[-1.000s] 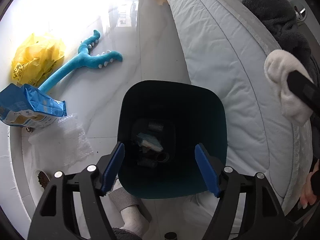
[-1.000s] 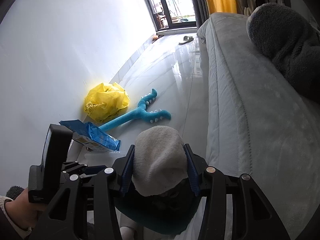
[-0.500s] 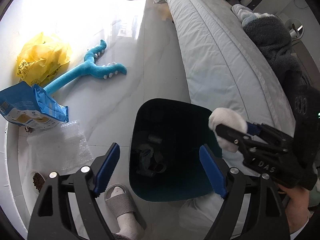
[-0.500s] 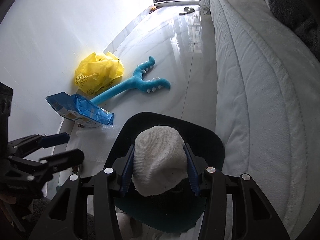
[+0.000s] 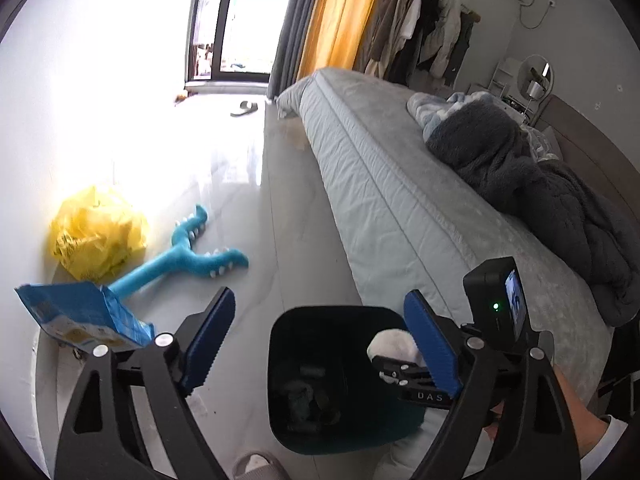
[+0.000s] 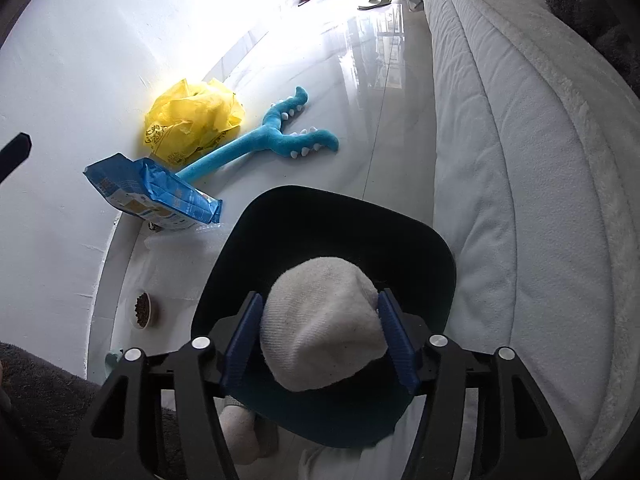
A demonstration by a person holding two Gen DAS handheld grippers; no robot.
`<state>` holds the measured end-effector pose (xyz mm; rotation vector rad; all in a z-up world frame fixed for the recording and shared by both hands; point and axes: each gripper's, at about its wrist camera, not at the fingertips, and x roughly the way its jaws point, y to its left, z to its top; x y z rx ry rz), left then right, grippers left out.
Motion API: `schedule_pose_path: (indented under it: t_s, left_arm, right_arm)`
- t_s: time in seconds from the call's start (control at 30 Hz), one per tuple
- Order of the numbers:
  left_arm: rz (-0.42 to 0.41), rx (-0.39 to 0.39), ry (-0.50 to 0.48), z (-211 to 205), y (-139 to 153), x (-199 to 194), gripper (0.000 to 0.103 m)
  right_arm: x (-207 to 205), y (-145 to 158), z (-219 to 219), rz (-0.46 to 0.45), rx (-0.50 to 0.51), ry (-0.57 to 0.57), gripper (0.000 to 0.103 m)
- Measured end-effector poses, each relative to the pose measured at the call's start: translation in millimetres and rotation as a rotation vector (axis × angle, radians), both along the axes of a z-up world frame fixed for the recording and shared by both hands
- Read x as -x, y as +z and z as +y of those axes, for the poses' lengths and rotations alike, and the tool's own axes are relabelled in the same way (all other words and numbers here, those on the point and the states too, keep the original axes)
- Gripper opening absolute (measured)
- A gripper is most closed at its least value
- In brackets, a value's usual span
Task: Collect trash
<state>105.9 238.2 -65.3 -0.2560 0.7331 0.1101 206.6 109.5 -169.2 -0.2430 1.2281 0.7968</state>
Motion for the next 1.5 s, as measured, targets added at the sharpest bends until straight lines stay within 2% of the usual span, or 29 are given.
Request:
schedule_pose_path:
  t_s: [0.17, 0.23, 0.3, 0.4, 0.53, 0.67, 0.77, 0.93, 1.07, 1.23, 1.37, 1.5]
  left_arm:
    - [-0.104, -0.06, 0.013, -19.0, 26.7, 16.7, 0.096]
    - [-0.135, -0.132, 0.017, -33.3, 37.4, 22.4, 0.097]
    - [-0.172, -0.136, -0.003, -43.5, 46.1, 26.8, 0.098]
    - [-0.214, -0.122, -0.013, -61.7, 57.6, 32.2, 0.099]
    - [-0.238, -0.126, -0.026, -82.7, 64.8, 37.7, 0.1]
    - [-0.224, -0.14, -0.035, -98.7, 63.1, 36.8, 0.1]
    - [-0.228, -0.177, -0.048, -113.8, 66.6, 41.2, 0.1]
    - [-0.24, -0.221, -0.054, -131.2, 69.8, 50.1, 0.1]
    - [-0.226, -0.265, -0.04, -140.5, 65.7, 59.2, 0.1]
    - [-0.218, -0.242, -0.063, -144.8, 58.7, 71.0, 0.1]
    - [-0.243, -0.277, -0.082, -156.6, 61.6, 83.0, 0.1]
    - [-0.26, -0.311, -0.131, -168.2, 58.0, 91.6, 0.1]
  right_arm:
    - [0.3, 21.1, -19.5, -0.039, -0.021, -0.017, 0.07]
    - [2.1, 36.9, -32.1, -0.066, -0.055, -0.037, 0.072]
    - [5.2, 52.7, -44.7, -0.095, -0.098, -0.065, 0.078]
    - [12.1, 77.6, -68.7, -0.143, -0.158, -0.103, 0.082]
    - [24.0, 110.3, -103.6, -0.256, -0.176, -0.137, 0.088]
    - [30.7, 140.6, -148.7, -0.301, -0.215, -0.215, 0.093]
    - [40.0, 162.4, -183.5, -0.388, -0.214, -0.27, 0.098]
    - [63.5, 191.3, -246.0, -0.514, -0.197, -0.344, 0.099]
    - [87.6, 204.5, -287.2, -0.598, -0.195, -0.377, 0.1]
    - [123.8, 219.0, -332.0, -0.698, -0.207, -0.444, 0.1]
    - [138.0, 213.4, -348.8, -0.714, -0.155, -0.473, 0.1]
    - [146.9, 207.8, -361.5, -0.704, -0.191, -0.514, 0.1]
